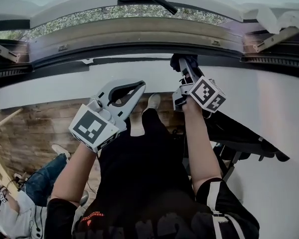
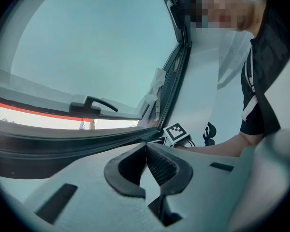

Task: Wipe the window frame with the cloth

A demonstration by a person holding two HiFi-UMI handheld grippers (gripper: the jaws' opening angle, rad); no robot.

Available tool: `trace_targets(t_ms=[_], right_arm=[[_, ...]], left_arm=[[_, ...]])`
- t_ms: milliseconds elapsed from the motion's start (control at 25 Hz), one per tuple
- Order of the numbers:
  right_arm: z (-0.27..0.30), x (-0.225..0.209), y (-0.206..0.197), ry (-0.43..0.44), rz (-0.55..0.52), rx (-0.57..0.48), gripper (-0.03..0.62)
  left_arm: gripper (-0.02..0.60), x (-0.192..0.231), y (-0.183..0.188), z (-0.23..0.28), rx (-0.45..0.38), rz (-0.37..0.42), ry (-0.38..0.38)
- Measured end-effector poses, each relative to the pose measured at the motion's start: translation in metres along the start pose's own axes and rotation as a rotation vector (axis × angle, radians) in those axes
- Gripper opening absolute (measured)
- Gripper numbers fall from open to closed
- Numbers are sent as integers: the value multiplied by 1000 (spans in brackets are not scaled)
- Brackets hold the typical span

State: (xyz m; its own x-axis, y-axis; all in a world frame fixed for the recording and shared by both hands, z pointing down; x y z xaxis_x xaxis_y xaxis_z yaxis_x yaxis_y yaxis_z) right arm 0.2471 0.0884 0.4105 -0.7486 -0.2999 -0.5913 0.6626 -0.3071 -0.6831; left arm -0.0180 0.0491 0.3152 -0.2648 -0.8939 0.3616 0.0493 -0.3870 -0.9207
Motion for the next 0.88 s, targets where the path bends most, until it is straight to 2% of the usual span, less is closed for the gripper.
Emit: trace_targets(t_ms=[240, 880], right_arm=[[10, 25, -17, 35, -25, 49, 106], [41, 103, -65, 172, -100, 174, 106]], left_arm=[[20, 11, -3, -18, -39, -5, 6], [20, 38, -7, -68, -81, -30, 77]])
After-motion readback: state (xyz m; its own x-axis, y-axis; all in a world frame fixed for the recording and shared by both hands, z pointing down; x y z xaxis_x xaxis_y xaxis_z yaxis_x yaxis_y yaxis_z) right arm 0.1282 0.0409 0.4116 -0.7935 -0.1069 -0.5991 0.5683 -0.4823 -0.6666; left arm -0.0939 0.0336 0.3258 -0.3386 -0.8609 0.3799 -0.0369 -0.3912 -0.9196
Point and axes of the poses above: the fingertips, and each gripper's own axes: z forward along the fingers, x to its left, y out of its top, the point moved 9 cm from there along -z, backward along the fingers, and after that the axes turned 7 degrees about -x, right-handed, at the moved point
